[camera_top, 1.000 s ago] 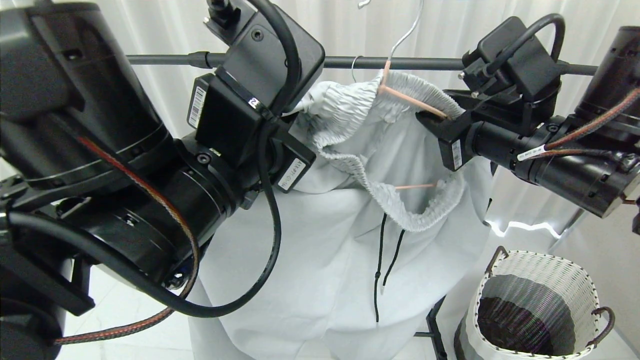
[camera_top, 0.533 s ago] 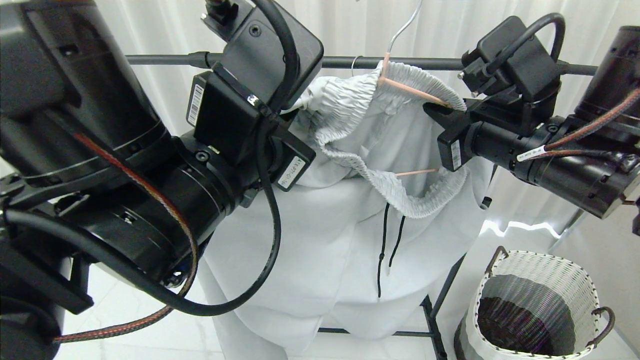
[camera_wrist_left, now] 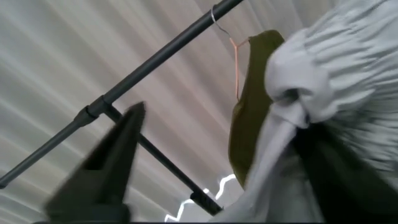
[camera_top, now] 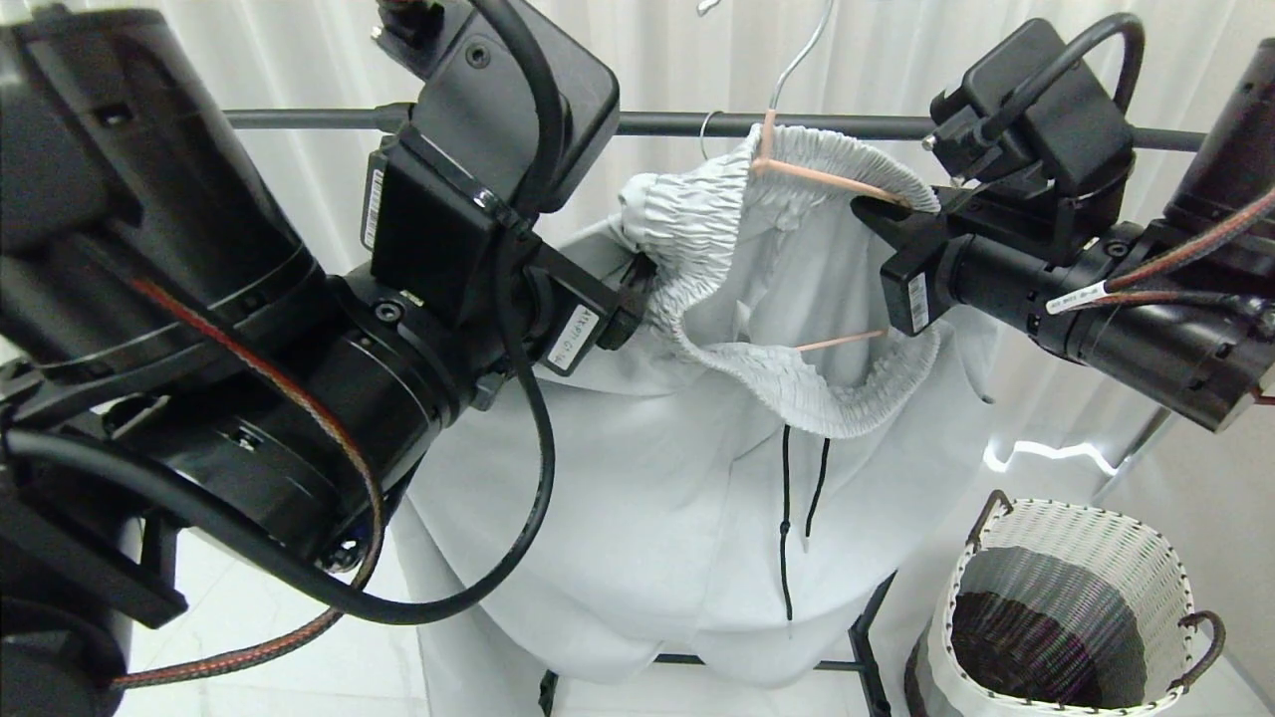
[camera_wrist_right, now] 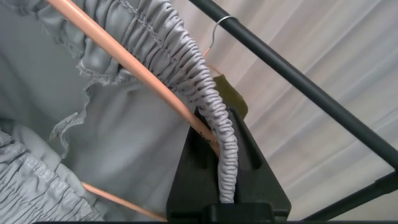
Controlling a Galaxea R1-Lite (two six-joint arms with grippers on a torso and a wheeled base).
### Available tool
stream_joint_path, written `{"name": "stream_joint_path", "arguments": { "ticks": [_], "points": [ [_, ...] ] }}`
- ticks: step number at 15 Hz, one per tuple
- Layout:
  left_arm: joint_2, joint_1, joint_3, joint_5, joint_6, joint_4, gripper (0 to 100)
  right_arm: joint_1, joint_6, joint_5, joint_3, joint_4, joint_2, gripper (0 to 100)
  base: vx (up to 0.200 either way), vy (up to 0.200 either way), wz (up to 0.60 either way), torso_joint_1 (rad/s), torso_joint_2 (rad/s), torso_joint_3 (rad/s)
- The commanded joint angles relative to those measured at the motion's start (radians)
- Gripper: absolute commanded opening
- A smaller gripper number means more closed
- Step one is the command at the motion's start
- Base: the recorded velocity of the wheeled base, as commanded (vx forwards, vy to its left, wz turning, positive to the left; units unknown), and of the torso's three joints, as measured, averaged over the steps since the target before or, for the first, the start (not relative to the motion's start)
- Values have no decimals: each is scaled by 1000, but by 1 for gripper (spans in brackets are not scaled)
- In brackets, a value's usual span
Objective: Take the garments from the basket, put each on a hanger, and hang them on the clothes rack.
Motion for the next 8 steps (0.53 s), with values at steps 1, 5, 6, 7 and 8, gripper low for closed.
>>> {"name": "stream_joint_path", "arguments": {
  "ticks": [1,5,6,7,8],
  "points": [
    [-3,1,32,-1,-21,-20,100,-6,-2,-5,2,-1,-13,0,0,0,0,0,0,0],
    [-31,-41,52,-54,-55,-32,100,-78,-16,-9,-4,4,-16,0,0,0,0,0,0,0],
    [-42,-56,63,-60,-56,-32,100,-88,-16,-11,-4,4,-16,0,0,0,0,0,0,0],
    [-45,-70,71,-60,-58,-32,100,-95,-16,-11,-3,4,-18,0,0,0,0,0,0,0],
    [-48,-85,74,-60,-59,-32,100,-109,-16,-12,0,5,-19,0,0,0,0,0,0,0]
  ]
}}
